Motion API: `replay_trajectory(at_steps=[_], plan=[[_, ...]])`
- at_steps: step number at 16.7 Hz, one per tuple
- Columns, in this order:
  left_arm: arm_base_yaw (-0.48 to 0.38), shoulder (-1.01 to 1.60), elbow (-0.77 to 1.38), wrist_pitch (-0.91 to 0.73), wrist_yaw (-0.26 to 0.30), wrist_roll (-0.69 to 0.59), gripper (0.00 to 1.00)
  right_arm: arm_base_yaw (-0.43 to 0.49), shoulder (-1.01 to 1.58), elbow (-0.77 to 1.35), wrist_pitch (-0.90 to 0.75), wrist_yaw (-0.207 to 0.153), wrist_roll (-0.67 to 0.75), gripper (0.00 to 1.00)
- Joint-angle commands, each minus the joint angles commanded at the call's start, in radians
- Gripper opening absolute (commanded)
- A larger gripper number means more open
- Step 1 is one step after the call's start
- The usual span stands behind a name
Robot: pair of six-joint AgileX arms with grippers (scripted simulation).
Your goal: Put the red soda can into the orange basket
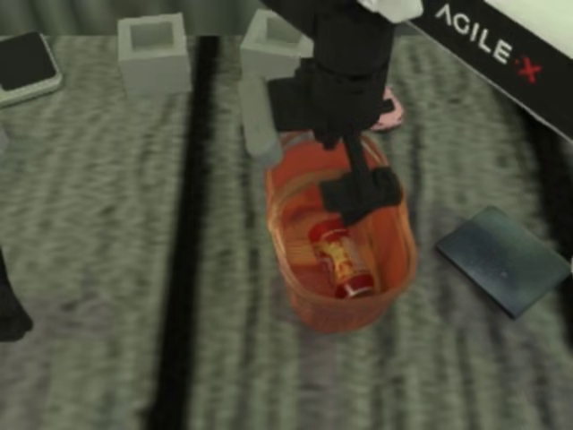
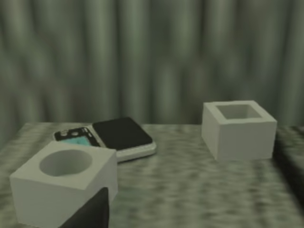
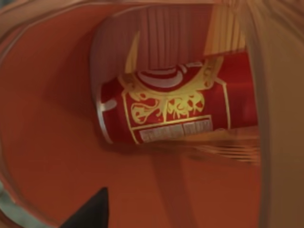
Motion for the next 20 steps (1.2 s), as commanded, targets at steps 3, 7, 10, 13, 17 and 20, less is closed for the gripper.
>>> replay_trajectory(at_steps=[3,7,10,13,17,20], plan=[[0.000,0.000,0.000,0.000,0.000,0.000,1.00,0.001,-0.020,-0.077,0.057,0.000,0.001,1.00],[0.000,0.000,0.000,0.000,0.000,0.000,1.00,0.002,-0.028,-0.110,0.082,0.000,0.002,1.00],[0.000,0.000,0.000,0.000,0.000,0.000,1.00,0.002,-0.028,-0.110,0.082,0.000,0.002,0.85],[0.000,0.000,0.000,0.000,0.000,0.000,1.00,0.002,-0.028,-0.110,0.082,0.000,0.002,0.62],[0.000,0.000,0.000,0.000,0.000,0.000,1.00,0.002,-0.028,-0.110,0.082,0.000,0.002,0.32],[0.000,0.000,0.000,0.000,0.000,0.000,1.00,0.002,-0.028,-0.110,0.082,0.000,0.002,0.10]])
